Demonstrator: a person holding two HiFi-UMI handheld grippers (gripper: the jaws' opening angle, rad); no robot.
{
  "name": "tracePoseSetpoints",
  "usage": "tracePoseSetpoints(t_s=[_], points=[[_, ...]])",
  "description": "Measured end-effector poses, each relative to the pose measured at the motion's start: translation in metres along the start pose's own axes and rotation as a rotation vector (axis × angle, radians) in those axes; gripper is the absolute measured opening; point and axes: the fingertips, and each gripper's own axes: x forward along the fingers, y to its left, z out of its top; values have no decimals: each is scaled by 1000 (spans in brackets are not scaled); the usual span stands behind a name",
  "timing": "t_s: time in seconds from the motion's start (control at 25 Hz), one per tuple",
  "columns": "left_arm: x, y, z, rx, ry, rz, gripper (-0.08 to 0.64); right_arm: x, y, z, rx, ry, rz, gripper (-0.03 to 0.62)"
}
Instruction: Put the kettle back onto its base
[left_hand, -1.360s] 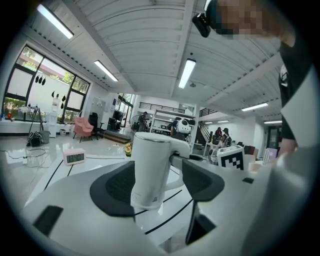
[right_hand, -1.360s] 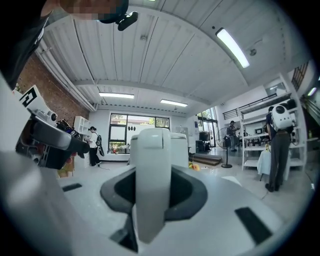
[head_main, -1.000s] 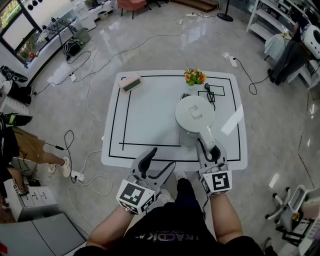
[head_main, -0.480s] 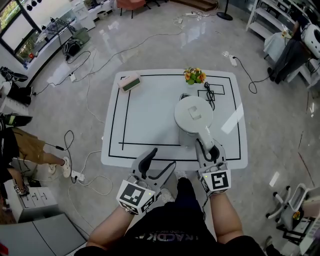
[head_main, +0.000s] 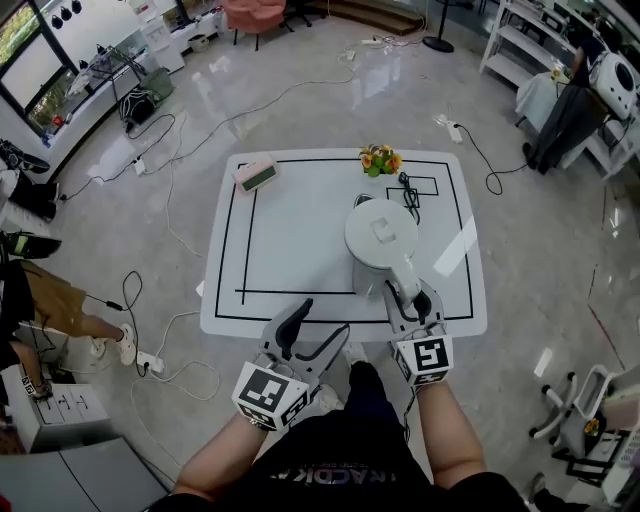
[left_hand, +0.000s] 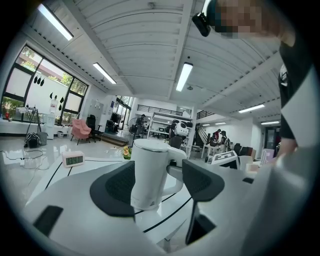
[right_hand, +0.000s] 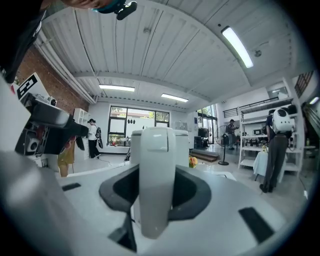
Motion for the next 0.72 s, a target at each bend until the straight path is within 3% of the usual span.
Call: tracePoseSetpoints(t_s=[0.32,0.44,0.56,0.72], points=[[-25,-17,0,0,-29,-26,298,-25,2,-3,-30,78,-51,164],[-32,-25,-1,-2,-31,-42,298,-29,5,4,-86,102,-65,166],[-37,-36,1,-13,-44,-52,298,-33,4,27,-145,71,-95,166],[-43,-49,6,6,-54,-63,298,-49,15,53,-140,-6,-94,165]])
